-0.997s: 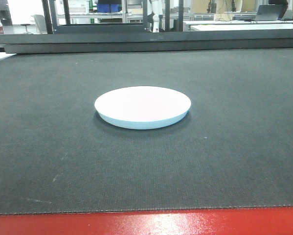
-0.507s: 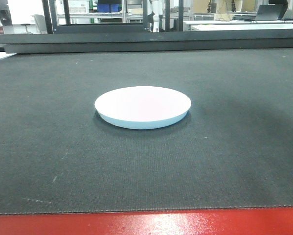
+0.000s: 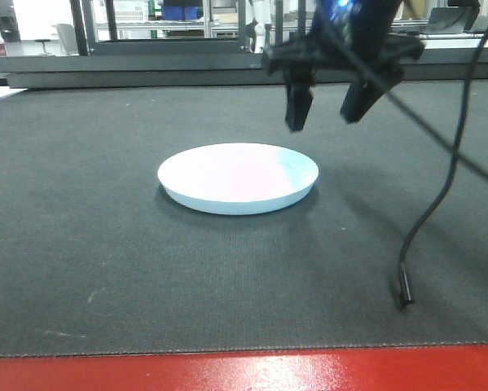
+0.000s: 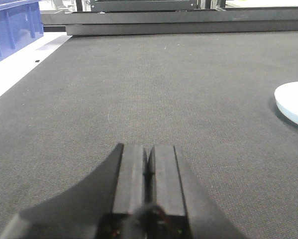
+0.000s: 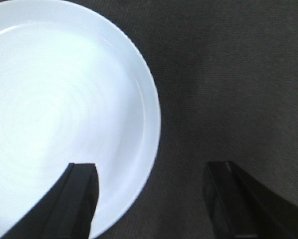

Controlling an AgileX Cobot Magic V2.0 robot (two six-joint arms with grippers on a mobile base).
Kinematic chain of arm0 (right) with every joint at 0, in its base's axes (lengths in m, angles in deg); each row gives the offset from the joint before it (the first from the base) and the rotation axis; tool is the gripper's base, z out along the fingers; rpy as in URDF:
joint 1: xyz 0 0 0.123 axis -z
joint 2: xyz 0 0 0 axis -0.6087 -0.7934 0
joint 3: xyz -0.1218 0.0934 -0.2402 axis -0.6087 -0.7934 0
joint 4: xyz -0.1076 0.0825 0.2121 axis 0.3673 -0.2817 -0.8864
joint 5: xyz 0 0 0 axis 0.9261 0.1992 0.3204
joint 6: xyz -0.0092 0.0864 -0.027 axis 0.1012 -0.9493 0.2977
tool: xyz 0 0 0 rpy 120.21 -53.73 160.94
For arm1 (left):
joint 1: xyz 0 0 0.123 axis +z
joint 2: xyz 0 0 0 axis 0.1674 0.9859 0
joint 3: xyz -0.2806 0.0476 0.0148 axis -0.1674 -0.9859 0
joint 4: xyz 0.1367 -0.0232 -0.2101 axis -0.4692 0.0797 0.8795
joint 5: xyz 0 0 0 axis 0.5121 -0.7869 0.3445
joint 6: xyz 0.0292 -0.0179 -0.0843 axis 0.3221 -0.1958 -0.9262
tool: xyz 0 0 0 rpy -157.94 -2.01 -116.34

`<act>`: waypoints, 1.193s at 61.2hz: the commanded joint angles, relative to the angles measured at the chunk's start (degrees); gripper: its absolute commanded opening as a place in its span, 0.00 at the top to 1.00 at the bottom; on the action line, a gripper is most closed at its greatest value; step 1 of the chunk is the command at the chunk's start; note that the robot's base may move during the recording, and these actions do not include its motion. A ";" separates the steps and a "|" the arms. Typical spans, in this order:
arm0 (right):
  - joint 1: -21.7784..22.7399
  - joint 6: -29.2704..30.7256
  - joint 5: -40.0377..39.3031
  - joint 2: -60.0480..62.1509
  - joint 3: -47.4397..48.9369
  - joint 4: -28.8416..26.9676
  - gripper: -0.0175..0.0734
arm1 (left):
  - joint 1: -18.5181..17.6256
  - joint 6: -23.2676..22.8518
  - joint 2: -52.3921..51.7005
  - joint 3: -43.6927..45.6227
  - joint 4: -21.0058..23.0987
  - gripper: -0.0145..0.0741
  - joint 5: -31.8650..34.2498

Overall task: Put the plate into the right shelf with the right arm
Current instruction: 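Lower the open right gripper onto the rim of the white plate, then close the right gripper on the plate rim and lift it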

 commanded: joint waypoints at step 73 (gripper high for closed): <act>-0.25 -0.12 -10.50 -4.70 2.19 3.87 0.78 | -0.31 -0.16 -0.63 -0.45 0.34 0.89 4.79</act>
